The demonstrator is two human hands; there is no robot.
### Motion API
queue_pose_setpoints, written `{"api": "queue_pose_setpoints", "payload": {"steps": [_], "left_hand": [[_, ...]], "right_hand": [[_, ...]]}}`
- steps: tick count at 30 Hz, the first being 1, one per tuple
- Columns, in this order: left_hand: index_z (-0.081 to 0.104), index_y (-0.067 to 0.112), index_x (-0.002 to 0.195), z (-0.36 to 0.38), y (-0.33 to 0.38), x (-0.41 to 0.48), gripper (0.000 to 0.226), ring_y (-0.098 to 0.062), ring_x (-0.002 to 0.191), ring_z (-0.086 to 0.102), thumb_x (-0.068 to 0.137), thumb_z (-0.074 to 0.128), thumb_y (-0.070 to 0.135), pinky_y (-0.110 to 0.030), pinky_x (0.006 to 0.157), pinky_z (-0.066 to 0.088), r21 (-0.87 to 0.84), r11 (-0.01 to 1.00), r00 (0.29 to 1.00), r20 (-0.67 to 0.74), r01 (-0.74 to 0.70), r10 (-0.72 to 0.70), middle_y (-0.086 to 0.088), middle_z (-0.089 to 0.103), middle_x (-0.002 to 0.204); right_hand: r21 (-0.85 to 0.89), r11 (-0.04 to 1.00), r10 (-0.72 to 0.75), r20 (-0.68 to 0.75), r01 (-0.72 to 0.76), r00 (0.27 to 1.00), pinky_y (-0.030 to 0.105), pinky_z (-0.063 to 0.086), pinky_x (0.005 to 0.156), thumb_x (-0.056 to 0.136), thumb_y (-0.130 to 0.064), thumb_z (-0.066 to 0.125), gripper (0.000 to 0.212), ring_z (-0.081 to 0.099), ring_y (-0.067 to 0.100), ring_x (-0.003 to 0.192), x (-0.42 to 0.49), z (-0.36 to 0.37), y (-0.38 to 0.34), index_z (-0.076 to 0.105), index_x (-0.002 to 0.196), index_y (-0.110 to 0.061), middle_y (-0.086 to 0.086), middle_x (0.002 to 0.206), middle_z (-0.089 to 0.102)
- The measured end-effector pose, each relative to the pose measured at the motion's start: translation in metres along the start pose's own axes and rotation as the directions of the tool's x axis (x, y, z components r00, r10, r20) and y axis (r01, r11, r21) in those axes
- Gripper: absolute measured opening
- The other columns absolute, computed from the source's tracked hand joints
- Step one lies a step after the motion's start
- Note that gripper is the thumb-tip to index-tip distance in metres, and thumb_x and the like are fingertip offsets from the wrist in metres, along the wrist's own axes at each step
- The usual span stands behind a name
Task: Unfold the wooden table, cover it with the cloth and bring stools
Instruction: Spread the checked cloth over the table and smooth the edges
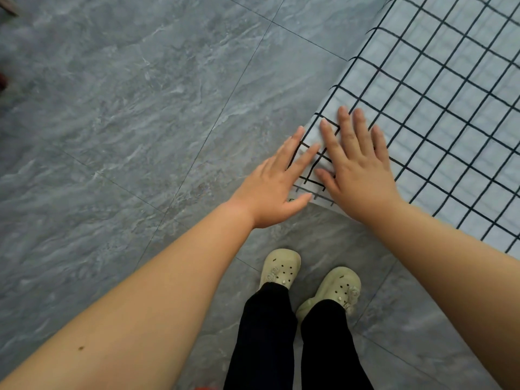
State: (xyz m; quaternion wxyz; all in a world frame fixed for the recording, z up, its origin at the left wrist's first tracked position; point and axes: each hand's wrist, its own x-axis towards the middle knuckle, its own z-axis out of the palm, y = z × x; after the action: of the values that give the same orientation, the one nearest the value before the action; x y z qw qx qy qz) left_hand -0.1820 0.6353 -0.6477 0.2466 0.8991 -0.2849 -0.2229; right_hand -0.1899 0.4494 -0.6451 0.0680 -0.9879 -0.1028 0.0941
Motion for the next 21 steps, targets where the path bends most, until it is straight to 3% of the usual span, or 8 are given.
{"api": "queue_pose_setpoints", "payload": {"steps": [2, 6, 10, 12, 17, 21], "left_hand": [[0.001, 0.028, 0.149, 0.004, -0.004, 0.001, 0.070, -0.020, 0.145, 0.001, 0.093, 0.037, 0.050, -0.042, 0.114, 0.019, 0.079, 0.997, 1.000, -0.011, 0.007, -0.006, -0.001, -0.015, 0.157], [-0.002, 0.027, 0.149, 0.008, -0.005, 0.002, 0.064, -0.022, 0.144, -0.011, 0.094, 0.021, 0.052, -0.050, 0.116, 0.004, 0.226, 0.974, 1.000, -0.004, 0.030, -0.030, -0.004, -0.015, 0.156], [0.004, 0.020, 0.149, -0.001, 0.008, -0.002, 0.068, -0.024, 0.145, -0.006, 0.093, 0.032, 0.048, -0.051, 0.116, 0.006, 0.224, 0.974, 0.998, -0.064, 0.030, -0.016, -0.009, -0.005, 0.157], [0.010, 0.018, 0.149, -0.010, 0.018, -0.001, 0.070, -0.026, 0.145, -0.002, 0.092, 0.040, 0.043, -0.051, 0.116, 0.007, 0.257, 0.966, 0.996, -0.085, -0.002, 0.024, -0.011, 0.001, 0.157], [0.026, 0.019, 0.146, -0.024, 0.048, 0.027, 0.062, -0.029, 0.144, 0.006, 0.090, 0.040, 0.041, -0.050, 0.115, 0.009, 0.338, 0.934, 0.993, 0.006, -0.116, 0.122, -0.011, 0.014, 0.156], [0.036, 0.017, 0.142, -0.018, 0.093, 0.065, 0.055, -0.024, 0.143, 0.017, 0.091, 0.050, 0.033, -0.045, 0.115, 0.013, 0.303, 0.926, 0.974, 0.104, -0.226, 0.203, -0.007, 0.025, 0.154]], "right_hand": [[-0.030, 1.000, 0.001, -0.026, -0.002, 1.000, 0.047, 0.002, 0.114, 0.096, -0.043, 0.035, 0.064, 0.003, 0.032, 0.144, 0.000, 0.003, 0.000, 0.012, 0.150, -0.017, 0.014, 0.157, 0.006], [-0.033, 0.999, -0.008, -0.026, 0.007, 1.000, 0.048, 0.004, 0.114, 0.091, -0.035, 0.042, 0.067, 0.004, 0.033, 0.144, 0.002, 0.002, 0.001, 0.014, 0.150, -0.016, 0.015, 0.156, 0.008], [0.095, 0.995, -0.032, 0.016, 0.031, 0.999, 0.045, 0.000, 0.115, 0.092, -0.034, 0.049, 0.070, 0.000, 0.030, 0.144, 0.000, -0.008, 0.003, 0.013, 0.150, -0.017, 0.013, 0.157, 0.005], [0.209, 0.978, -0.004, -0.018, 0.008, 1.000, 0.044, 0.006, 0.116, 0.093, -0.033, 0.048, 0.065, 0.005, 0.029, 0.144, -0.007, -0.018, 0.010, 0.020, 0.148, -0.015, 0.013, 0.156, 0.011], [0.293, 0.937, 0.227, -0.092, -0.191, 0.970, 0.047, 0.023, 0.112, 0.092, -0.026, 0.051, 0.051, 0.025, 0.032, 0.137, -0.055, -0.036, 0.054, 0.039, 0.138, -0.010, 0.014, 0.148, 0.032], [0.329, 0.855, 0.454, -0.101, -0.401, 0.885, 0.044, 0.030, 0.107, 0.086, -0.010, 0.058, 0.047, 0.035, 0.033, 0.128, -0.103, -0.041, 0.096, 0.047, 0.131, -0.006, 0.016, 0.139, 0.041]]}}
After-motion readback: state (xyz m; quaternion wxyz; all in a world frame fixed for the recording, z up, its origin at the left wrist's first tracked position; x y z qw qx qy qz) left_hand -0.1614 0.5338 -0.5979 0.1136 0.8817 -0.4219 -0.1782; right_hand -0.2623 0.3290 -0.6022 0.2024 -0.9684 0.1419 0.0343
